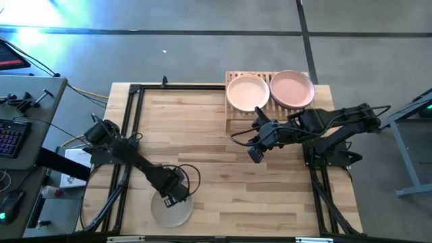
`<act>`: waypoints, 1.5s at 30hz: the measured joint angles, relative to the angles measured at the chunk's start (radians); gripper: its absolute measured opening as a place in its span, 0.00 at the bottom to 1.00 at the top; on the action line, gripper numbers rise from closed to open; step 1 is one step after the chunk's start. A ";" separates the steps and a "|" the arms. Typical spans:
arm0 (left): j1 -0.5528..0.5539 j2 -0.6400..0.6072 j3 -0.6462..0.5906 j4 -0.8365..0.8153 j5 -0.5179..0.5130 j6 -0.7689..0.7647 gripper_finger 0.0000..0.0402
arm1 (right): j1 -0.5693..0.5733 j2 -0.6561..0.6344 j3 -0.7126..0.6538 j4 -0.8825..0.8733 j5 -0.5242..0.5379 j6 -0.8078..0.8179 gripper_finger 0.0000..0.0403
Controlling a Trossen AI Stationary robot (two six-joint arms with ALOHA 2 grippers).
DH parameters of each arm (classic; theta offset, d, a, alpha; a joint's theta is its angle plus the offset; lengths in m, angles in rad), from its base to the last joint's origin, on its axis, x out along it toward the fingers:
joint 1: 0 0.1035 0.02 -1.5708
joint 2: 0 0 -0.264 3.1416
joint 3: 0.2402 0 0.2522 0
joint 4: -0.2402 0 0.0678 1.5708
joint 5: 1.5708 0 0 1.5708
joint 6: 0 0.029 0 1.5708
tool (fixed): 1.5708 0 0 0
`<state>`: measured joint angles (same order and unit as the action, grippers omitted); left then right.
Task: Place and stack plates onto a shelf
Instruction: Stack the grey plate on top of the light orange plate on the shelf
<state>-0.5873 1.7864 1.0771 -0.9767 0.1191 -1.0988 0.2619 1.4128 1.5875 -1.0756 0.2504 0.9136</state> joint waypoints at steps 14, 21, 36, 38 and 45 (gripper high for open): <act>0.033 -0.056 0.051 -0.093 -0.119 0.040 0.19 | 0.000 0.000 0.000 -0.017 -0.003 -0.020 0.14; 0.055 0.003 0.050 -0.095 -0.135 0.130 0.19 | 0.003 0.000 0.000 -0.019 -0.025 -0.014 0.14; 0.064 0.007 0.050 -0.052 -0.145 0.186 0.19 | 0.003 0.000 0.000 -0.019 -0.025 -0.014 0.14; 0.069 0.007 0.050 -0.049 -0.144 0.190 0.19 | 0.003 0.000 0.000 -0.019 -0.023 -0.014 0.14; 0.071 0.007 0.050 -0.040 -0.143 0.221 0.19 | 0.003 0.000 0.000 -0.018 -0.018 -0.013 0.14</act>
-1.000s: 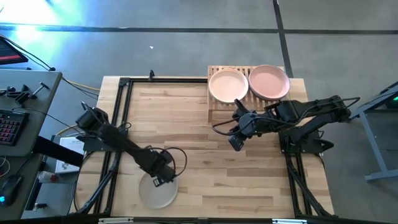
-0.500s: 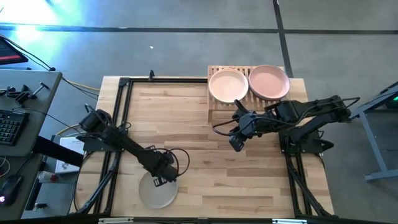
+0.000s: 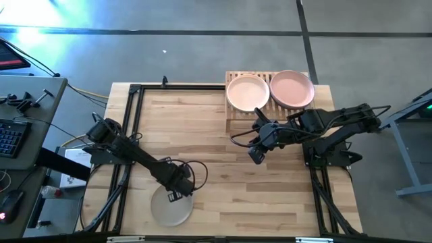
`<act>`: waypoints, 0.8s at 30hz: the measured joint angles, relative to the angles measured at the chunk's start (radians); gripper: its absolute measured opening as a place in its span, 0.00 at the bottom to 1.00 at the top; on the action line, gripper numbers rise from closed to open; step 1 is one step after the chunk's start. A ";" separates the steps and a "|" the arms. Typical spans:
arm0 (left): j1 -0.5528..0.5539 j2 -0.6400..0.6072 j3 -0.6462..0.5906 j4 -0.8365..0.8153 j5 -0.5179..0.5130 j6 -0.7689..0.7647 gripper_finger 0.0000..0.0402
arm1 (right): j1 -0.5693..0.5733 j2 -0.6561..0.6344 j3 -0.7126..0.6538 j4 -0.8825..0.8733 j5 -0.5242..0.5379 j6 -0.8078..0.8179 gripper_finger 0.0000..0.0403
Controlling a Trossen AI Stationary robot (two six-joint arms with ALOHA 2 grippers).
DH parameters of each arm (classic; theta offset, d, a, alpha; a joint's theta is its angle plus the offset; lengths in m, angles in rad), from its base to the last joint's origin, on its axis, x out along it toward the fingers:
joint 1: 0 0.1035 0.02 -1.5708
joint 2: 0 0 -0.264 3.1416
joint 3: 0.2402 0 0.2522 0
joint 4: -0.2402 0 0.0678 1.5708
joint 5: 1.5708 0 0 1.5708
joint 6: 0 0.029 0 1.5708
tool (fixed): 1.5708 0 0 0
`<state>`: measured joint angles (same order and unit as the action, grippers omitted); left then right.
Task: Place and stack plates onto a shelf
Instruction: Stack the grey plate on top of the light orange plate on the shelf
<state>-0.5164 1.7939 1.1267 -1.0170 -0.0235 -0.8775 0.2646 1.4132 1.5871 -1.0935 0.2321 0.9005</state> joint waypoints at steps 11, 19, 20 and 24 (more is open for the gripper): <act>0.000 0.073 0.000 0.041 0.051 0.063 0.19 | 0.000 0.000 0.000 0.014 0.001 0.000 0.14; -0.001 0.085 0.005 0.036 0.044 0.072 0.15 | 0.000 0.000 0.000 0.015 0.004 0.000 0.14; -0.001 0.085 0.005 0.034 0.042 0.079 0.13 | 0.000 0.000 0.000 0.015 0.006 0.000 0.14; -0.001 0.084 0.005 0.029 0.043 0.108 0.03 | 0.000 0.000 0.000 0.016 0.012 0.000 0.14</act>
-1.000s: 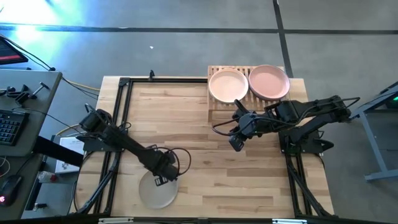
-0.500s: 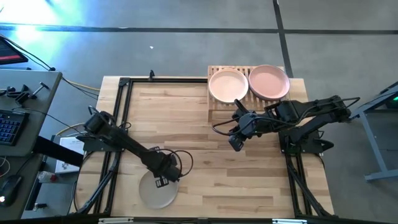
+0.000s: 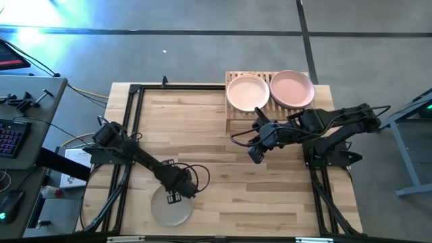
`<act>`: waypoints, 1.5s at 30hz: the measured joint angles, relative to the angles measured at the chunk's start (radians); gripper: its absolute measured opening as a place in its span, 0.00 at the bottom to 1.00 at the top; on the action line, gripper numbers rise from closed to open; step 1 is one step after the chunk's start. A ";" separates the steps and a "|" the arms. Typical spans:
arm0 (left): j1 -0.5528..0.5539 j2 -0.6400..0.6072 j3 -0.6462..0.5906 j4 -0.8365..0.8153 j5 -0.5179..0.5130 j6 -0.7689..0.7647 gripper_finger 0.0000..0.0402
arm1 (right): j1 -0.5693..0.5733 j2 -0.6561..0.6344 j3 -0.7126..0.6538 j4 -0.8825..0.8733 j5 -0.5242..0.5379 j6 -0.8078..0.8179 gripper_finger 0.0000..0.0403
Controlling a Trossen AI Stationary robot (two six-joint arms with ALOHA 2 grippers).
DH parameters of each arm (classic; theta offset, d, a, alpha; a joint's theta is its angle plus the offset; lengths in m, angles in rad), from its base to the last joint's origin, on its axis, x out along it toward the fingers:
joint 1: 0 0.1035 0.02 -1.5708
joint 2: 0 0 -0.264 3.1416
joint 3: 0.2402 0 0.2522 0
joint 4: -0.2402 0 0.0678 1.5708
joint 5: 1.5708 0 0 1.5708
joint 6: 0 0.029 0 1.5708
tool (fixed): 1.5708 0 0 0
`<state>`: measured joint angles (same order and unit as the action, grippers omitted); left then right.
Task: Place and stack plates onto a shelf
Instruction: Stack the grey plate on top of the light orange plate on the shelf
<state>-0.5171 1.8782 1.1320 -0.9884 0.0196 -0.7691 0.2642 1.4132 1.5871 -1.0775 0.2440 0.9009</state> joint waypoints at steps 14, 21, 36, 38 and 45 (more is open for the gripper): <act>0.066 -0.181 -0.005 -0.025 -0.062 -0.015 0.00 | 0.000 0.000 0.000 -0.001 0.000 0.000 0.14; 0.157 -0.354 -0.005 -0.067 -0.161 -0.052 0.00 | 0.000 0.000 0.000 -0.003 0.000 0.000 0.14; 0.443 -0.598 -0.003 -0.043 -0.373 -0.037 0.00 | -0.083 0.002 0.000 -0.004 0.186 -0.135 0.24; 0.485 -0.607 -0.003 -0.020 -0.373 -0.006 0.00 | -0.111 0.002 0.000 0.006 0.218 -0.156 0.27; 0.606 -0.605 0.022 0.114 -0.374 0.090 0.00 | -0.236 0.002 0.000 0.118 0.254 -0.303 0.30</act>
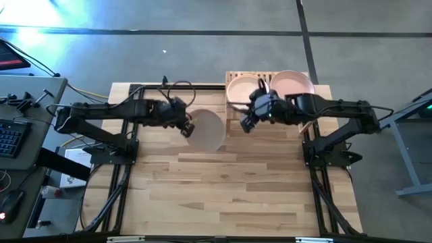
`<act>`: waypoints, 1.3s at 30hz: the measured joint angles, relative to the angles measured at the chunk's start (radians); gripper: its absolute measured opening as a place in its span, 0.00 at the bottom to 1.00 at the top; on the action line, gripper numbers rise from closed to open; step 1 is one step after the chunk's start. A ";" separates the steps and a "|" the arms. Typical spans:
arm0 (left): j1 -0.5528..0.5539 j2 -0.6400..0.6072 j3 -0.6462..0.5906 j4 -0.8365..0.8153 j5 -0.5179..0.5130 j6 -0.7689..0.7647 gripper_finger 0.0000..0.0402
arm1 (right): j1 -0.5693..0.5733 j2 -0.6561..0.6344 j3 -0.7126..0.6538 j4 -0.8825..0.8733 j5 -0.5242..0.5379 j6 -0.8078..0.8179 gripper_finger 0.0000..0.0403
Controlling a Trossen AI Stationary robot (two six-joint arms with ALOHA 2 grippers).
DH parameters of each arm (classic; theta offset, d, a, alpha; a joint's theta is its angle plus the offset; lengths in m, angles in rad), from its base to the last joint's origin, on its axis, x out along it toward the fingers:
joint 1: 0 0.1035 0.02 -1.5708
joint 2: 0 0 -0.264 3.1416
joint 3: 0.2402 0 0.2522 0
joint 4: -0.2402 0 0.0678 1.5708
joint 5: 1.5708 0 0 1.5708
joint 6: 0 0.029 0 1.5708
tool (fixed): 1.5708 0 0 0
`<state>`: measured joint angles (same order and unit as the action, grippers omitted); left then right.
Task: Place and stack plates onto a shelf
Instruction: Stack the grey plate on top of the light orange plate on the shelf
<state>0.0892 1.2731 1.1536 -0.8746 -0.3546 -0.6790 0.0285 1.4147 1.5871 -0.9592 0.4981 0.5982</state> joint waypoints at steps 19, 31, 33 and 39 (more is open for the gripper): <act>0.174 0.003 0.173 0.196 -0.263 0.359 0.00 | -0.182 0.000 0.000 0.479 -0.044 -0.765 0.30; 0.183 0.003 0.175 0.378 -0.388 0.431 0.00 | -0.181 0.000 0.000 0.522 -0.044 -0.858 0.30; 0.183 0.003 0.175 0.419 -0.389 0.447 0.00 | -0.183 0.000 0.000 0.518 -0.044 -0.842 0.30; 0.182 0.003 0.175 0.524 -0.354 0.490 0.00 | -0.186 0.000 0.000 0.507 -0.021 -0.816 0.30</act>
<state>0.2715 1.2762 1.3285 -0.3503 -0.7086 -0.1890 -0.1574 1.4151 1.5871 -0.4519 0.4770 -0.2180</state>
